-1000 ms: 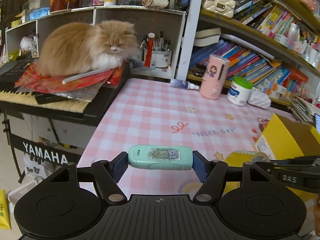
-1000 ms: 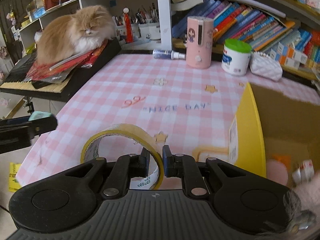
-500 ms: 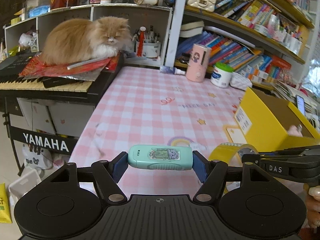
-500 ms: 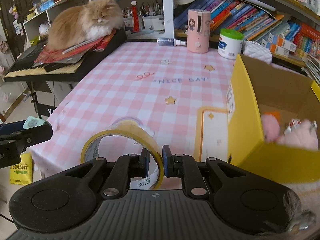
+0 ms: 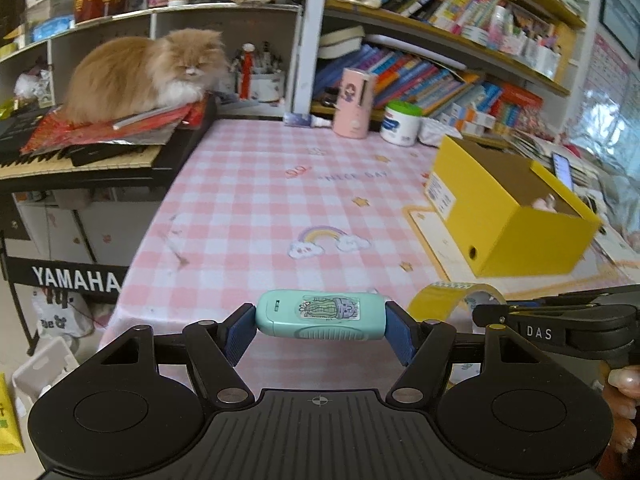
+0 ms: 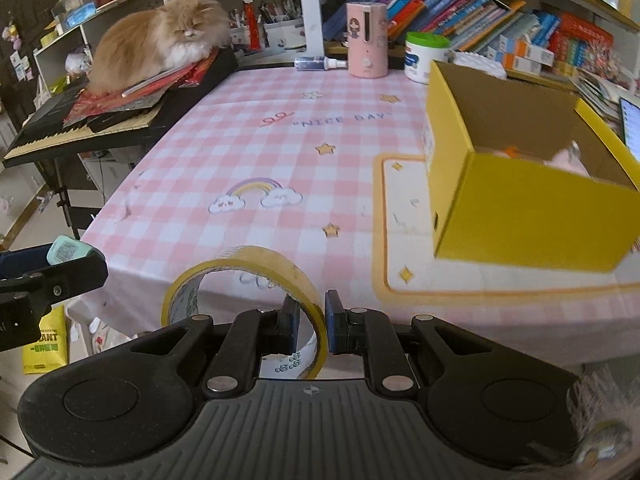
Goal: Organize objects
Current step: 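Carry the tape roll and eraser over to the yellow box with both tools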
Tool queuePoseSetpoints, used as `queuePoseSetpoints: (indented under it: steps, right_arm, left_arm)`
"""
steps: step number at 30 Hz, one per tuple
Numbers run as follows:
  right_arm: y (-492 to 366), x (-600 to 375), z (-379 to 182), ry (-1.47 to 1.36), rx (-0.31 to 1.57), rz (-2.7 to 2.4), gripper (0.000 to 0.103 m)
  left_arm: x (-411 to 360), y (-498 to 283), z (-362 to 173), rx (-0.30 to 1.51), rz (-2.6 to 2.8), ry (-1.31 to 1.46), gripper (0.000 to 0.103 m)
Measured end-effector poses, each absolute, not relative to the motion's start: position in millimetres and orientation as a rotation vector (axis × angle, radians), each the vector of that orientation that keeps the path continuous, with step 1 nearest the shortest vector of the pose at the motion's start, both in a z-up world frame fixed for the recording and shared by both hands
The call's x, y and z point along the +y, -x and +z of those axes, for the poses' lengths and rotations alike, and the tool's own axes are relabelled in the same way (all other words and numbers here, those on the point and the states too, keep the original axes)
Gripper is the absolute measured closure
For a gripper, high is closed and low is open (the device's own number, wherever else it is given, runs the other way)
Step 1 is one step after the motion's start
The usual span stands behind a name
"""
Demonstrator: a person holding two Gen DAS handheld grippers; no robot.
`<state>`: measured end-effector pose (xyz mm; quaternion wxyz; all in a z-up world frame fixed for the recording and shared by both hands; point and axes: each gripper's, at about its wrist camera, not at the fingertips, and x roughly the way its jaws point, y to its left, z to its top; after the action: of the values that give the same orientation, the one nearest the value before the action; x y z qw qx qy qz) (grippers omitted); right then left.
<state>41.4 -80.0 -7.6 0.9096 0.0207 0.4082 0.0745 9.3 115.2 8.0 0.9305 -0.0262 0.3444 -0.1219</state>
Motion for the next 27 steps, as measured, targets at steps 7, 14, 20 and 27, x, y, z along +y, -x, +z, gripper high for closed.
queuePoseSetpoints:
  steps: [7,14,20,27]
  right_arm:
    - [-9,-95,-13,-0.079,0.855,0.083,0.090]
    - [18,-122,-13,-0.128,0.855,-0.026,0.090]
    - [31,-142,-14,-0.161,0.858,-0.109,0.090]
    - [40,-163,-14,-0.189,0.858,-0.177,0.090]
  left_arm:
    - [97,0,5,0.715,-0.342,0.028,0.035]
    - [70,2,4,0.718,-0.454,-0.014,0.035]
    - [49,0,3,0.718,-0.530,-0.041,0.035]
    - [22,-5,4,0.714,-0.590,-0.065,0.035]
